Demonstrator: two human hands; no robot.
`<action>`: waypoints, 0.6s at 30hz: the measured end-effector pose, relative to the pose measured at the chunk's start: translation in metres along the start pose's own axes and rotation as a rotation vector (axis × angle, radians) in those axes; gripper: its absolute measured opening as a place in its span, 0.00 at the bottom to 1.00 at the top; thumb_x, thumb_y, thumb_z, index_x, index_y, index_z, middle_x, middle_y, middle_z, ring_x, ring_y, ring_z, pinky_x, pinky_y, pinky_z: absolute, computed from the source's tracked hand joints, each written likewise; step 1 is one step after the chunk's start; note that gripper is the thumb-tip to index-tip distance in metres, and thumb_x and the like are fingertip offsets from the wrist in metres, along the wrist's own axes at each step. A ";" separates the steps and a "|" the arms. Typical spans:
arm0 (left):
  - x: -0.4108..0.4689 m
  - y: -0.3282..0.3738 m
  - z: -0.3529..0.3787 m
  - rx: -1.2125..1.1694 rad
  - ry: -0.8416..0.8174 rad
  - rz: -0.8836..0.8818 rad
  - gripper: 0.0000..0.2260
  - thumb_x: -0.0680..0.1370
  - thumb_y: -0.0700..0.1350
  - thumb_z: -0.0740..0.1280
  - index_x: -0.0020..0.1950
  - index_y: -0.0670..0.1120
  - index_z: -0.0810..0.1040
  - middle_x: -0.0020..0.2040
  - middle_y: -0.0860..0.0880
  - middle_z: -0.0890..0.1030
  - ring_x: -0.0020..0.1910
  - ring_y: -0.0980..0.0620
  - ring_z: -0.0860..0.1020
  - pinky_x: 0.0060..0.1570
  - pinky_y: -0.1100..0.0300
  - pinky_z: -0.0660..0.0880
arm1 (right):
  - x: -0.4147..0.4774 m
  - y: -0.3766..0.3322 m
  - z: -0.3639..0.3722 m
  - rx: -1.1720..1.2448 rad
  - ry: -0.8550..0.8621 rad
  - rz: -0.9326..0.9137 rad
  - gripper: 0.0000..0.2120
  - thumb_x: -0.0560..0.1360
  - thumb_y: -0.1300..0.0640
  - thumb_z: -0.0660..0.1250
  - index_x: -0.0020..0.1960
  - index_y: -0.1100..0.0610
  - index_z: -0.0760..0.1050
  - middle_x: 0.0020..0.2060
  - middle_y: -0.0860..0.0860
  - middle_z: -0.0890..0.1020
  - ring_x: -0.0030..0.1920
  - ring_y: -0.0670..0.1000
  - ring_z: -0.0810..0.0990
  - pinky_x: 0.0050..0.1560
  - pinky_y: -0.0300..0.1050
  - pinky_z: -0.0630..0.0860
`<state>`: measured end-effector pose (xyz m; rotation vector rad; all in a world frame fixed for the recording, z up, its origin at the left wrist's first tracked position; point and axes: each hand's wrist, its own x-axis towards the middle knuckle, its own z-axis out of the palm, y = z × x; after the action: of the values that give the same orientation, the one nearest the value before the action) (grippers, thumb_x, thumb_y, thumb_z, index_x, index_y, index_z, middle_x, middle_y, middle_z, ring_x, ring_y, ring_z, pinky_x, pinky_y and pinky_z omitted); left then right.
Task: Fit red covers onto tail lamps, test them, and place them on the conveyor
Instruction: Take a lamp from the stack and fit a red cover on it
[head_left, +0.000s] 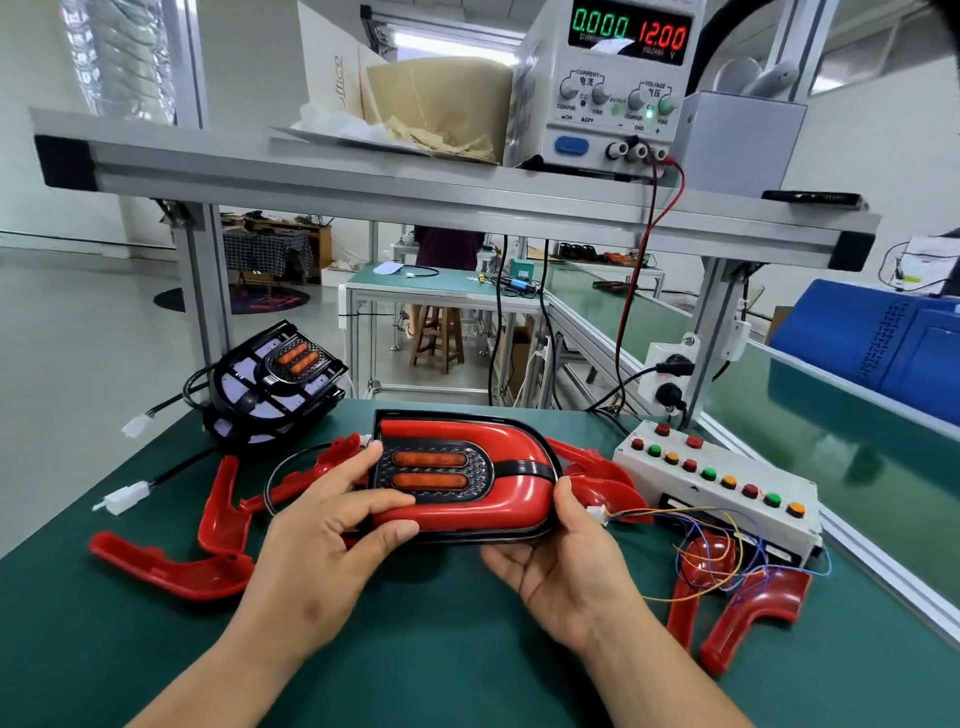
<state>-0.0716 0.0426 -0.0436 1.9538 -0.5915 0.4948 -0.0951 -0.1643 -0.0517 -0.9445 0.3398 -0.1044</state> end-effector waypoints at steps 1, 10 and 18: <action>0.000 0.001 0.000 -0.011 0.013 0.007 0.08 0.68 0.52 0.71 0.46 0.62 0.82 0.60 0.69 0.74 0.64 0.75 0.65 0.63 0.76 0.61 | 0.000 0.000 0.000 0.004 0.003 0.001 0.26 0.80 0.40 0.55 0.52 0.61 0.79 0.42 0.61 0.85 0.36 0.57 0.85 0.32 0.47 0.81; 0.000 -0.004 0.001 -0.127 -0.038 0.019 0.10 0.67 0.50 0.72 0.47 0.59 0.84 0.51 0.69 0.82 0.65 0.76 0.66 0.61 0.79 0.63 | 0.005 0.002 -0.002 0.000 0.020 0.000 0.26 0.80 0.40 0.55 0.52 0.61 0.79 0.39 0.59 0.85 0.34 0.56 0.84 0.31 0.47 0.80; -0.001 -0.010 0.006 0.021 -0.054 0.059 0.10 0.67 0.54 0.71 0.47 0.64 0.82 0.54 0.74 0.77 0.65 0.80 0.62 0.61 0.84 0.57 | 0.004 0.000 -0.005 0.044 -0.012 0.011 0.27 0.81 0.40 0.52 0.52 0.60 0.79 0.41 0.60 0.84 0.35 0.57 0.84 0.35 0.49 0.81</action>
<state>-0.0660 0.0417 -0.0537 1.9794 -0.6822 0.4875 -0.0929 -0.1687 -0.0554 -0.8993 0.3304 -0.0963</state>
